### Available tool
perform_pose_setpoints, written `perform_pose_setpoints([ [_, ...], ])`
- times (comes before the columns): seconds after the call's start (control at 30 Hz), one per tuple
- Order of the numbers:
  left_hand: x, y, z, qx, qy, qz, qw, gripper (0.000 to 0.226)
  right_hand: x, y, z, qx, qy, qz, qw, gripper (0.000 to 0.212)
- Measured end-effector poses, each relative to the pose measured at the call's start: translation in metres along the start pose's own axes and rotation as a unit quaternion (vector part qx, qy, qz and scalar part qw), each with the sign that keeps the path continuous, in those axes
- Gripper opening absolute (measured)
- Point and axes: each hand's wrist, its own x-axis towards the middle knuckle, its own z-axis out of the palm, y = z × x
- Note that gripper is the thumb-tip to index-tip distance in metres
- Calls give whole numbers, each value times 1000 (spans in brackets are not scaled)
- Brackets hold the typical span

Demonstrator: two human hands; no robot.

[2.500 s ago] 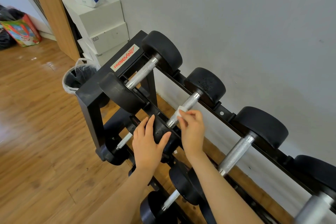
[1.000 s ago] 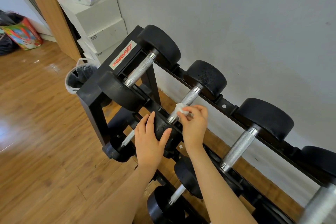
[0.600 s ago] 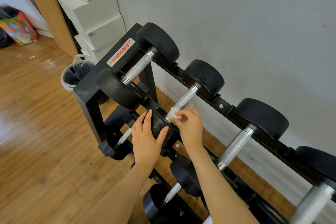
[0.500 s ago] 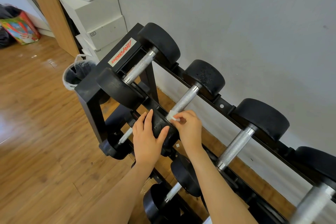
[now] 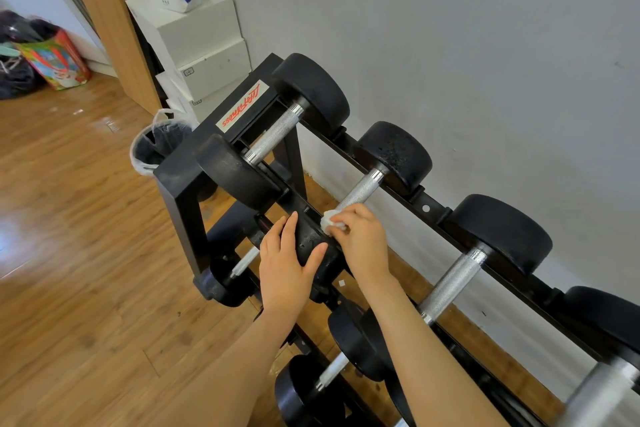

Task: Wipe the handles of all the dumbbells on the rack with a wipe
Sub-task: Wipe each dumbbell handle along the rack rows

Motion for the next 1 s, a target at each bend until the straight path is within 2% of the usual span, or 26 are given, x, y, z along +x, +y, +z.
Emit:
perform_pose_setpoints([
  [0.07,0,-1,0,4,3,8,1000,73,8,-2,-4,-19,-10,-41,999,25],
  [0.2,1,-3,1,3,-1,10,1000,73,20,-7,-12,-63,-110,-121,985,25],
  [0.27,2,-5,0,5,-3,12,1000,74,27,-6,-22,-87,-132,-145,977,20],
  [0.4,3,-7,0,7,-8,17,1000,76,39,-10,-32,-118,-171,-131,969,21],
  [0.5,3,-8,0,9,-10,18,1000,77,41,-12,-29,-135,-214,-152,956,22],
  [0.67,3,-7,1,7,-7,18,1000,75,39,-5,-36,-138,-221,-160,952,24],
  [0.87,3,-8,2,-1,-6,18,1000,75,48,-12,-27,-143,-272,-152,940,23],
  [1.0,3,-9,1,-3,-7,21,1000,75,37,-6,-35,-126,-238,-171,948,24],
])
